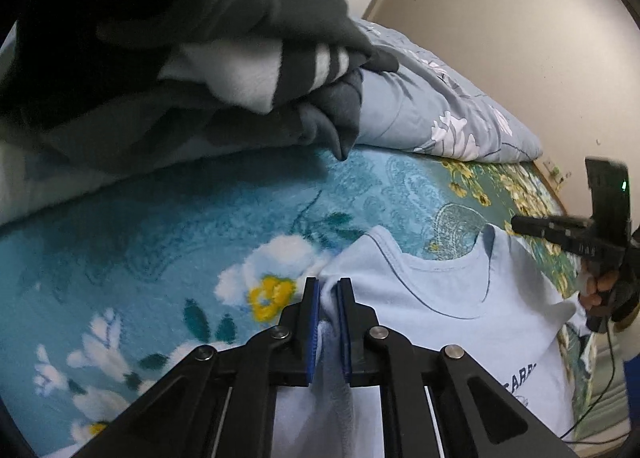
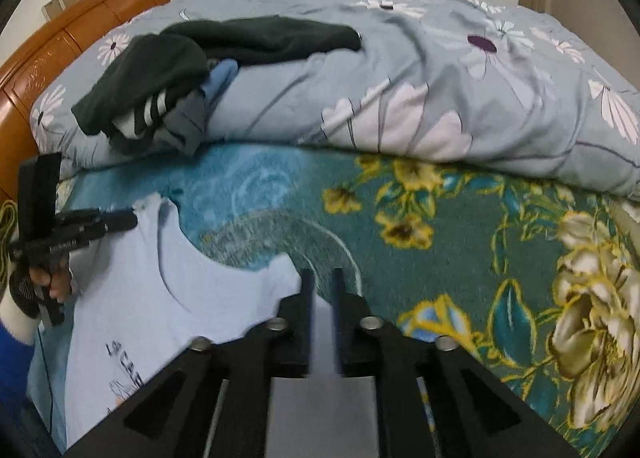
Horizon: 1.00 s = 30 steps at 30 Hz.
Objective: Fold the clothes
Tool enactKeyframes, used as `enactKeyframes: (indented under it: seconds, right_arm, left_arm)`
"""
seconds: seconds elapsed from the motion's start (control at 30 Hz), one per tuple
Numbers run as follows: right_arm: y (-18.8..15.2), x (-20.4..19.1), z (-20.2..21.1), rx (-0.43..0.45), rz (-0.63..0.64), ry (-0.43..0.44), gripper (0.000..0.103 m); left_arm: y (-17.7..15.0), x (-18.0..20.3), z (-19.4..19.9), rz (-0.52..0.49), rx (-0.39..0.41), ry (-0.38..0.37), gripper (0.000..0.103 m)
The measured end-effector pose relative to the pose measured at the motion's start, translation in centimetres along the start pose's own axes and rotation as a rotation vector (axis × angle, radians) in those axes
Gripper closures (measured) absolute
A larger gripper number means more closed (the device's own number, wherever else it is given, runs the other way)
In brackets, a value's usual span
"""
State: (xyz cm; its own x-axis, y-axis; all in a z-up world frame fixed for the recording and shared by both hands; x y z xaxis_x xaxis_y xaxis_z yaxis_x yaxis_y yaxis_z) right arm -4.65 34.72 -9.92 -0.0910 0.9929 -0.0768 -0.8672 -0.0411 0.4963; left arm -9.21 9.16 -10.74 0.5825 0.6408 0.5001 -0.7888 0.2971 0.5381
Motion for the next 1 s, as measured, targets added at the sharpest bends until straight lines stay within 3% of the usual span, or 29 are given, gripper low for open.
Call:
enactKeyframes:
  seconds: [0.03, 0.17, 0.2, 0.27, 0.37, 0.53, 0.77, 0.9, 1.0]
  right_arm:
    - [-0.4, 0.2, -0.3, -0.013, -0.006, 0.014, 0.074]
    - [-1.9, 0.1, -1.2, -0.057, 0.01, 0.032, 0.075]
    - [-2.2, 0.0, -1.3, -0.061, 0.02, 0.027, 0.077]
    - [-2.4, -0.3, -1.2, -0.055, 0.034, 0.02, 0.095]
    - [-2.1, -0.8, -0.6, -0.032, 0.062, -0.004, 0.1]
    - [1.2, -1.5, 1.5, 0.11, 0.085, -0.086, 0.1]
    - [0.5, -1.0, -2.3, 0.028, 0.03, -0.158, 0.1]
    - [0.5, -1.0, -2.0, 0.027, 0.011, -0.149, 0.098]
    - [0.6, -0.8, -0.3, 0.059, 0.011, -0.15, 0.084]
  left_arm:
    - [0.0, 0.0, -0.1, 0.0, 0.0, -0.001, 0.093]
    - [-0.2, 0.1, -0.2, -0.017, -0.01, 0.003, 0.093]
    - [-0.2, 0.1, -0.2, -0.02, -0.011, 0.003, 0.093]
    - [-0.2, 0.1, -0.3, -0.021, -0.009, 0.001, 0.093]
    - [0.0, 0.4, 0.1, -0.04, 0.012, 0.003, 0.094]
    - [0.9, 0.4, 1.8, -0.045, 0.097, 0.026, 0.095]
    - [0.5, -1.0, 0.3, 0.016, 0.064, 0.077, 0.095]
    - [0.3, -1.5, -0.5, 0.05, 0.056, 0.089, 0.093]
    - [0.3, -1.2, -0.1, 0.062, 0.055, 0.09, 0.091]
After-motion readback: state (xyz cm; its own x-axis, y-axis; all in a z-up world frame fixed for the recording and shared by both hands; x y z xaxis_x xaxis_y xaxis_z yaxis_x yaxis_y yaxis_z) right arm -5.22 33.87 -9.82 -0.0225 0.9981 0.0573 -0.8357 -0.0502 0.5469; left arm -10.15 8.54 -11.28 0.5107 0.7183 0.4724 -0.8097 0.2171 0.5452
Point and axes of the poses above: each gripper's, at about its wrist camera, not at the fingertips, and z roughly against the way its jaws point, x to its right, y to its top, the point moved 6 cm from there along -z, roughly the way its jaws point, and after that the axes turned 8 degrees about -y, right-handed, at the moved point
